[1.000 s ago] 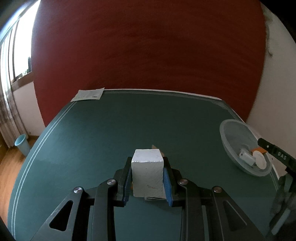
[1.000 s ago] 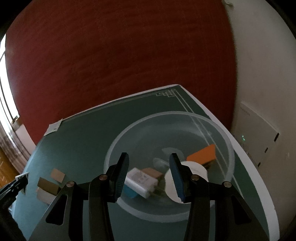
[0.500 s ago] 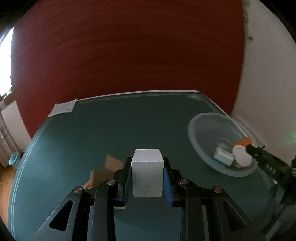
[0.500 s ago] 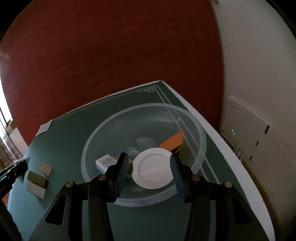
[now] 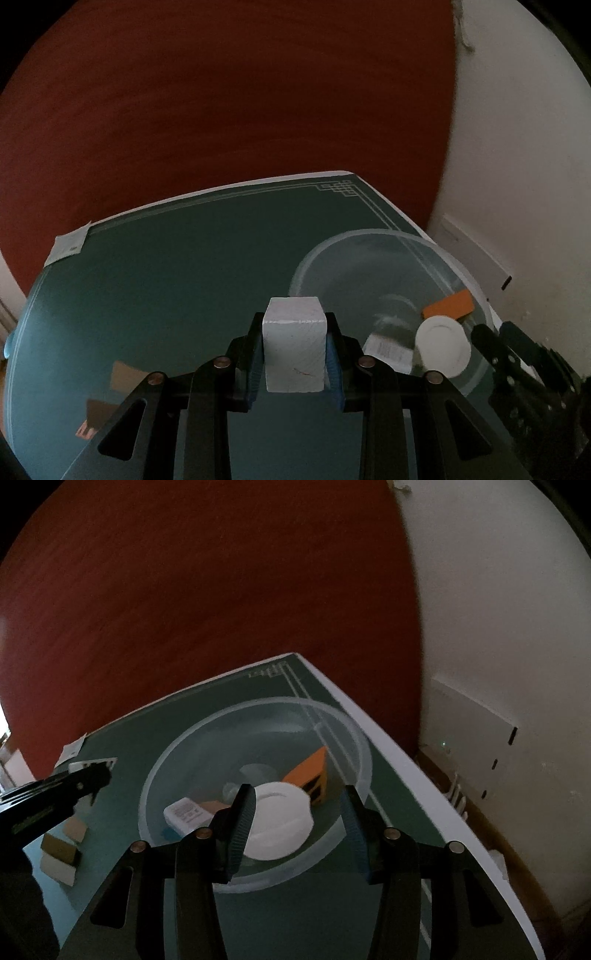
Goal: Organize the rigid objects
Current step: 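Lower the white cube into the bowl and open the left tool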
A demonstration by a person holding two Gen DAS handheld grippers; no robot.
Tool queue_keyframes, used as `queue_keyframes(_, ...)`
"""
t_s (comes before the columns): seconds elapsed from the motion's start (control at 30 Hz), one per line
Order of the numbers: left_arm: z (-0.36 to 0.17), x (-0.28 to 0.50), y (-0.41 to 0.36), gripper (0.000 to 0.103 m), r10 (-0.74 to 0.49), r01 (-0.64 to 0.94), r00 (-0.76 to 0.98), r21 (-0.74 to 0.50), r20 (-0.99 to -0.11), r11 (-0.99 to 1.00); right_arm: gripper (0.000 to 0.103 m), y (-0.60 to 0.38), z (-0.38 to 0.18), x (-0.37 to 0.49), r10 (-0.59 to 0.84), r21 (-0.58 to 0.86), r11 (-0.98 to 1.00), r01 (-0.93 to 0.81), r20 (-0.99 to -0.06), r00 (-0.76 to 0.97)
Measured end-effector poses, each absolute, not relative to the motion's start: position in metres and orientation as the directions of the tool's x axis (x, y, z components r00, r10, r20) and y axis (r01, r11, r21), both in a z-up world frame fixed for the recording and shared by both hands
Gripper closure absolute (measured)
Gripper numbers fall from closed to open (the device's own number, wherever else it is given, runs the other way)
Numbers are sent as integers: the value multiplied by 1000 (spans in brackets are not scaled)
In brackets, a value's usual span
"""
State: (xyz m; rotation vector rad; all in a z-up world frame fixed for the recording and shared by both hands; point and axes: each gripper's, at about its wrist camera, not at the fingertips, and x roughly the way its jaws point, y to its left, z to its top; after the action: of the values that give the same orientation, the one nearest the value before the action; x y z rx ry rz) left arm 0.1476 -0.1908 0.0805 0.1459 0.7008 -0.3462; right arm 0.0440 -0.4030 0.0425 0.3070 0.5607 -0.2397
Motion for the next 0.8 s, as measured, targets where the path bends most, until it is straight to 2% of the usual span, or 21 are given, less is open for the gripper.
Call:
queue_keyframes(0.4, 80, 160, -216, 72, -294, 402, 690, 13, -661, 916, 54, -406, 46, 44, -156, 225, 919, 324, -547, 822)
queue_keyframes(0.43, 80, 161, -216, 69, -295, 401, 689, 10, -662, 916, 54, -406, 46, 44, -156, 225, 919, 325, -548, 822)
queue_keyframes(0.5, 80, 161, -214, 49, -293, 390, 689, -1, -663, 921, 54, -406, 46, 44, -156, 225, 919, 324, -547, 822)
queue_keyframes(0.53, 81, 162, -213, 34, -285, 379, 697, 0, -658, 925, 54, -406, 46, 45, -156, 226, 919, 324, -547, 822)
queue_keyframes(0.57, 82, 161, -211, 29, -275, 366, 710, 5, -648, 931, 54, -406, 46, 45, -155, 226, 919, 324, -547, 823)
queue_keyframes(0.8, 83, 160, -197, 20, -248, 323, 724, -2, -644, 946, 52, -407, 46, 43, -154, 226, 919, 322, -546, 823)
